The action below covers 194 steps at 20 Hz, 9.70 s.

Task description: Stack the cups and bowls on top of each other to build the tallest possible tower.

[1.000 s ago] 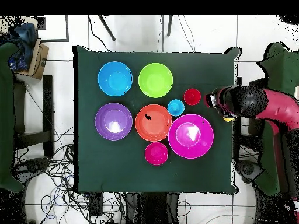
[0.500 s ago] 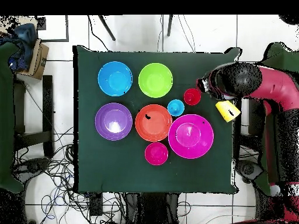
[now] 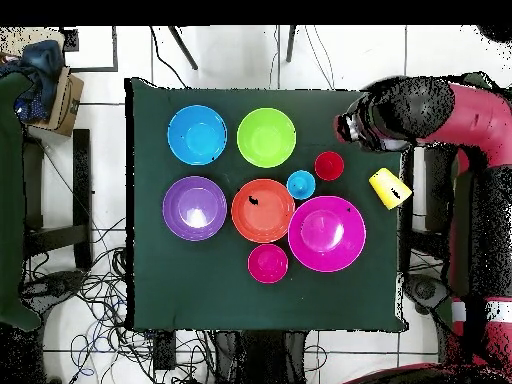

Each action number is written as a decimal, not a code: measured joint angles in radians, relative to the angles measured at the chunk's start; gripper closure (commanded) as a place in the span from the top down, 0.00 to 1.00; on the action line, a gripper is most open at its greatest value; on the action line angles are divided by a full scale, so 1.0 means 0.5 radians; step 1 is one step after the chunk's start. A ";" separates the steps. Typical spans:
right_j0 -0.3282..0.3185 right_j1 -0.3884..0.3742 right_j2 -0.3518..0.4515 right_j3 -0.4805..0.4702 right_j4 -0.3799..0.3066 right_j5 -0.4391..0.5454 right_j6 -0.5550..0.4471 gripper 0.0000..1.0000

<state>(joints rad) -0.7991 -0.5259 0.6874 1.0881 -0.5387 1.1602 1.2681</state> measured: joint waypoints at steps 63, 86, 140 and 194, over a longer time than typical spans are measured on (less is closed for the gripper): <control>0.289 0.213 -0.412 -0.206 0.204 -0.294 0.001 1.00; 0.444 0.118 -0.629 -0.206 0.344 -0.294 0.001 1.00; 0.510 0.454 -0.923 -0.309 0.388 -0.682 0.001 1.00; 0.744 0.205 -1.209 -0.045 0.605 -0.559 0.001 1.00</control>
<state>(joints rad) -0.4270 -0.4232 0.0829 1.0658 -0.2361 0.8809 1.2685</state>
